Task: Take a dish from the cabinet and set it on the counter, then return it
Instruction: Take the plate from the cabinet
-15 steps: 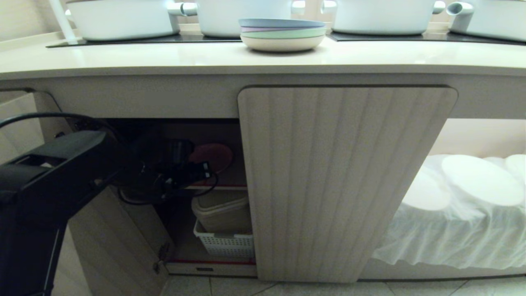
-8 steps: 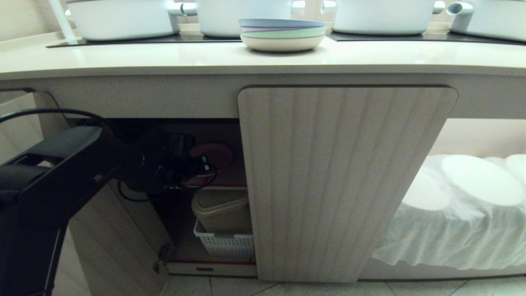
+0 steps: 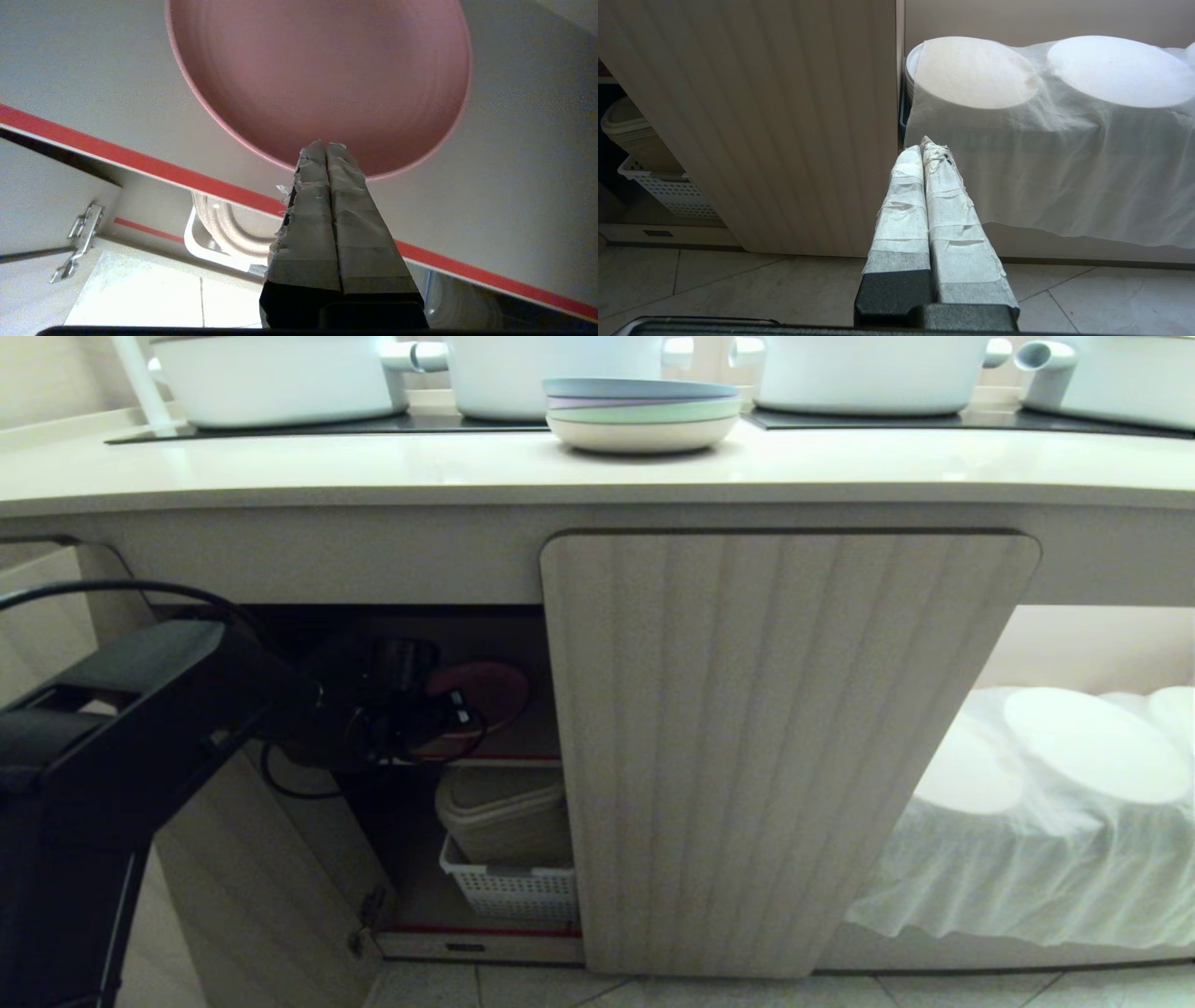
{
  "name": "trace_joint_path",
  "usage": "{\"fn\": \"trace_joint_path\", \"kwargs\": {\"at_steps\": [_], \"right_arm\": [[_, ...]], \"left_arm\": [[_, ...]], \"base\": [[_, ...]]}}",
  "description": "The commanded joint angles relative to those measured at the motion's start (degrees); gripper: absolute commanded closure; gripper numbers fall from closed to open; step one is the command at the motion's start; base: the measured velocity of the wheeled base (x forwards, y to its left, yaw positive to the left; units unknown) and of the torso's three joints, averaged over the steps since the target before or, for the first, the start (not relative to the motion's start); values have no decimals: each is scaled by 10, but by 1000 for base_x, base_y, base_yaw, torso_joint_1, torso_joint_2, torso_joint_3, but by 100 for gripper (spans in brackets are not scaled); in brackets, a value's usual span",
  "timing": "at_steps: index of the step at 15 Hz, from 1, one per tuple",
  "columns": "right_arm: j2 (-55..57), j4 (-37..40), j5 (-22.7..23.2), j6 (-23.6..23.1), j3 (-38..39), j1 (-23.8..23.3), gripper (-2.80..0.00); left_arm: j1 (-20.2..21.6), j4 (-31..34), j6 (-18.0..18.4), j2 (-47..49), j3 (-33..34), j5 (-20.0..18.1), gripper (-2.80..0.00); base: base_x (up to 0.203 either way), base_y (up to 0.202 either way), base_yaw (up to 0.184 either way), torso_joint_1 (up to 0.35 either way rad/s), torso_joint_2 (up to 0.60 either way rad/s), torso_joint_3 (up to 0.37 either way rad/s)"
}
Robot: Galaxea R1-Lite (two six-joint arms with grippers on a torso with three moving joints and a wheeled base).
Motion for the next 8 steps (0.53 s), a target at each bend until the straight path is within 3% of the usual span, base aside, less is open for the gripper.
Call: {"fn": "trace_joint_path", "kwargs": {"at_steps": [1, 2, 3, 8], "right_arm": [[0, 0, 0, 0, 0, 0, 0], [0, 0, 0, 0, 0, 0, 0], [0, 0, 0, 0, 0, 0, 0], [0, 0, 0, 0, 0, 0, 0]], "left_arm": [[4, -2, -2, -1, 0, 1, 0], [5, -2, -2, -1, 0, 1, 0], [7, -3, -2, -1, 0, 1, -280], [5, -5, -2, -1, 0, 1, -280]], "base": [[0, 0, 0, 0, 0, 0], [0, 0, 0, 0, 0, 0], [0, 0, 0, 0, 0, 0], [0, 0, 0, 0, 0, 0]]}}
